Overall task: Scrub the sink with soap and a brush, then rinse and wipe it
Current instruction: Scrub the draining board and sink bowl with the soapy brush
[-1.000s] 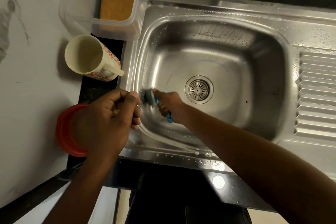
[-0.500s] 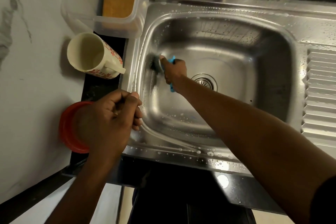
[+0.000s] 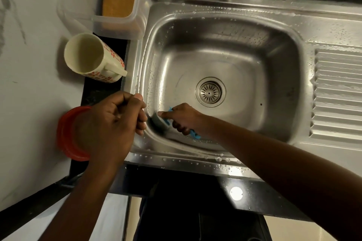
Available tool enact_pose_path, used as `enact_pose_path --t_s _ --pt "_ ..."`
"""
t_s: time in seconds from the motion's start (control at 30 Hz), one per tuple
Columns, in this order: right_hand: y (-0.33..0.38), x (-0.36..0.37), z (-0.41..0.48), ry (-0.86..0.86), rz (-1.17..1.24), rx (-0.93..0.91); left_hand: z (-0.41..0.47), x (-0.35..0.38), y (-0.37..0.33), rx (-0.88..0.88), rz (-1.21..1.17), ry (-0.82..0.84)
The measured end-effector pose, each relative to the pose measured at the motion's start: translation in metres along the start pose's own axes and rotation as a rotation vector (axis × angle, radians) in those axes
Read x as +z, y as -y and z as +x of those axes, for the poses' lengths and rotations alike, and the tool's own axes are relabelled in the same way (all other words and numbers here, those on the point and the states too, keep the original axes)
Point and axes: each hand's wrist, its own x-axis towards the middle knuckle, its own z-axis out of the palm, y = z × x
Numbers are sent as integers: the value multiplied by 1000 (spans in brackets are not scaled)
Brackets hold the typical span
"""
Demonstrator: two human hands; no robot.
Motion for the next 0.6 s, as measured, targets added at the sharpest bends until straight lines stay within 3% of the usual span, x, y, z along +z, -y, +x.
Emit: enact_pose_path --t_s 0.17,0.43,0.6 --pt "12 -10 -22 179 62 -78 -3 1 1 2 0 3" --pt "-14 -2 11 17 3 -28 -3 2 1 10 4 -1" --pt "-6 -16 -8 125 -56 -59 -1 0 1 13 3 -22"
